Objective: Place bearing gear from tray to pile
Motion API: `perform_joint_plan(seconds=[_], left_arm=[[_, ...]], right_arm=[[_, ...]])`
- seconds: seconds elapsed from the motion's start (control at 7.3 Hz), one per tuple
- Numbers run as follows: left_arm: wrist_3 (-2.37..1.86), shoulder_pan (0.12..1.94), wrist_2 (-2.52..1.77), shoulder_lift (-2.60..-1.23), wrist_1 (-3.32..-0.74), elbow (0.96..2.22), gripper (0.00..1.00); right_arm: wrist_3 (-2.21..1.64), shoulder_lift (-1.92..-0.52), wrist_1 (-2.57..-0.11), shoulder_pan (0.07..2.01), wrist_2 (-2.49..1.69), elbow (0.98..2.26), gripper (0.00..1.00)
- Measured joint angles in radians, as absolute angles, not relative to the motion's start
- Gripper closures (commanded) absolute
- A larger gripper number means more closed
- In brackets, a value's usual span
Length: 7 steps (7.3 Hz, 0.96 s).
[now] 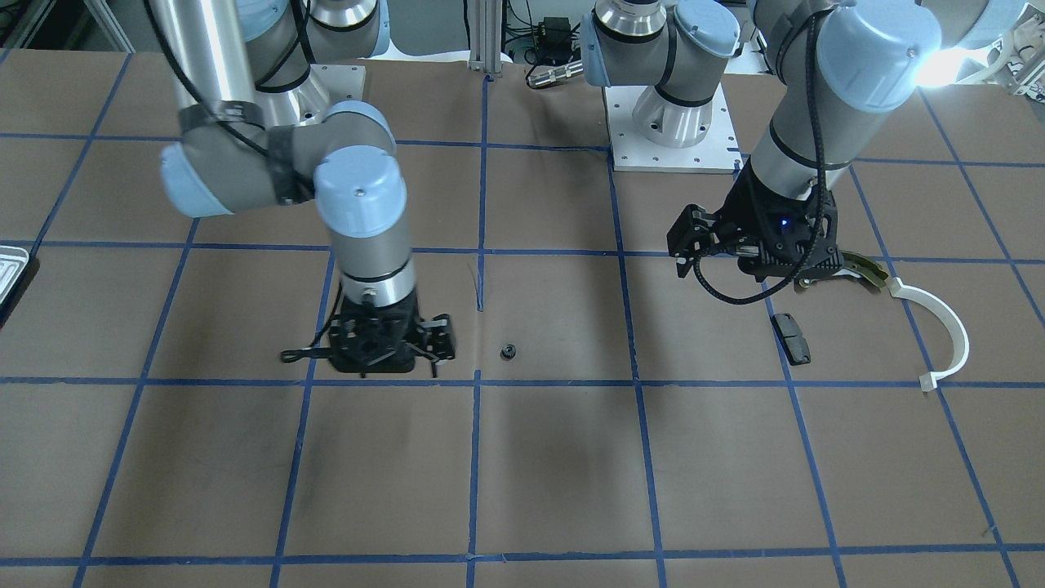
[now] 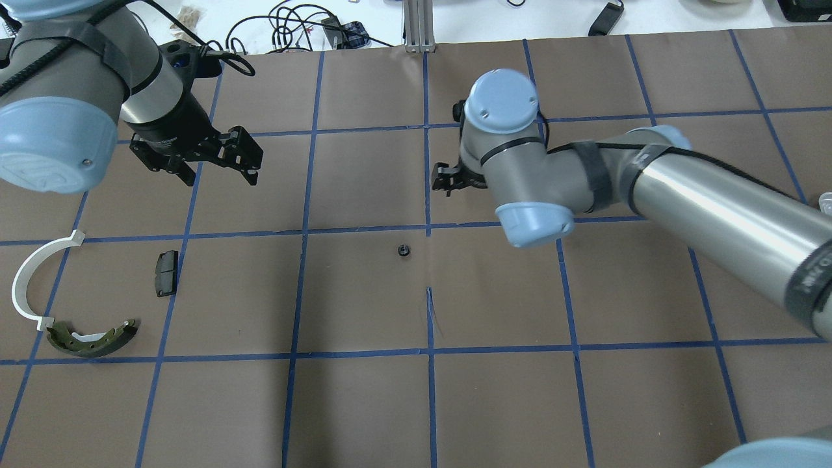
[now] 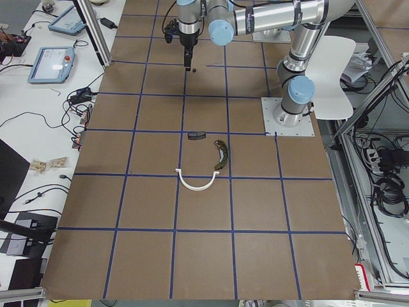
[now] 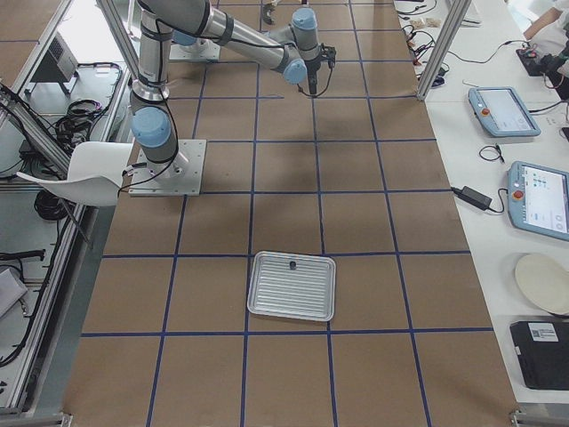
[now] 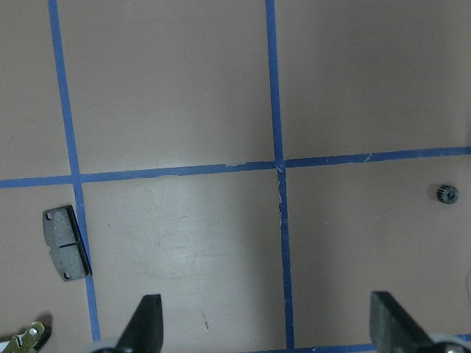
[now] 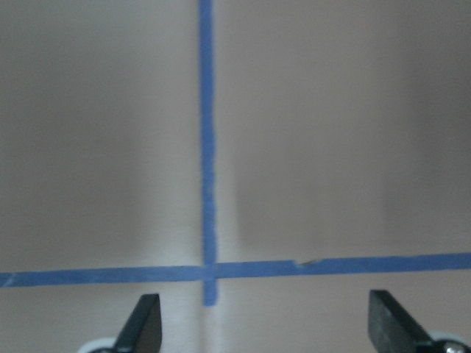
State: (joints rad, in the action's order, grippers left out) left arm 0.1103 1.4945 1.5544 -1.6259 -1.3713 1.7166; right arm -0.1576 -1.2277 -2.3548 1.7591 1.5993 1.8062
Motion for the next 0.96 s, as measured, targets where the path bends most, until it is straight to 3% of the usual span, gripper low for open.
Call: perform_joint_plan(seconds=[0.41,0.96], left_arm=[[0.02,1.607,1.554,-1.715,-1.317,1.718,0.0],[-0.07,1.796,1.548,-1.882,-1.146,1.722,0.0]], right_arm=[[0.49,-1.312,-2.239,1.366,1.611,1.8,0.0],[1.236,-1.32,-2.238,0.846,1.553,1.857,0.02]])
